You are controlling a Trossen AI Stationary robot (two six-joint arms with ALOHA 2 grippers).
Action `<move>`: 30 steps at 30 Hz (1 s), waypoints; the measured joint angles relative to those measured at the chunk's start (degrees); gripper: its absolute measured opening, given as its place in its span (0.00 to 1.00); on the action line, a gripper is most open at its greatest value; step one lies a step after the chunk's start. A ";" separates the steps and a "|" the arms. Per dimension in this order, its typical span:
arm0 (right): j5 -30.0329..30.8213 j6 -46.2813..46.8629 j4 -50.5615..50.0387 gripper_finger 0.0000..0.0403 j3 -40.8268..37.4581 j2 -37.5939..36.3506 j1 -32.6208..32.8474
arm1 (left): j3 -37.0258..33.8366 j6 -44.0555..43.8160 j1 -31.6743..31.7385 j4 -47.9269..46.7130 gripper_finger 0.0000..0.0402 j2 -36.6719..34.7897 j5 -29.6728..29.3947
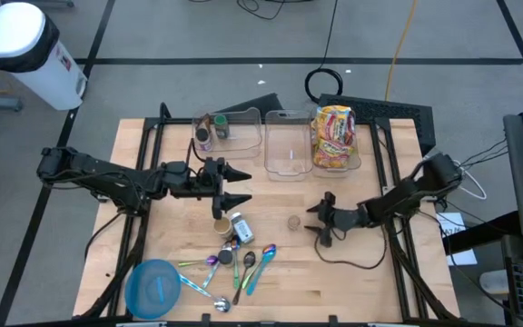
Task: Pick & Place Food Item
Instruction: Put the brown seasoning bottle into the left transparent bin
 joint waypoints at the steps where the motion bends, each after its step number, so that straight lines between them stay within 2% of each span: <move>1: 0.65 -0.89 1.01 0.69 1.04 2.01 0.30 | 0.00 0.00 0.00 0.03 0.88 0.00 0.00; 6: 0.95 -3.01 8.01 0.69 3.54 8.52 0.84 | 0.00 -0.02 0.00 0.02 0.87 0.00 0.04; 12: 0.73 -3.52 9.82 0.66 4.36 11.06 0.74 | 0.00 -0.02 0.00 0.02 0.88 0.00 0.07; 20: -0.27 -5.21 13.51 0.47 4.33 12.21 0.45 | 0.00 -0.61 0.00 -0.95 0.87 0.00 0.31; 25: -0.65 -5.39 15.60 0.33 4.29 12.29 0.45 | 0.00 -3.64 -0.27 -3.43 0.87 0.54 3.72; 30: -0.72 -6.31 17.17 0.26 4.29 12.38 0.45 | 0.47 0.63 -3.56 -4.94 0.87 0.74 3.69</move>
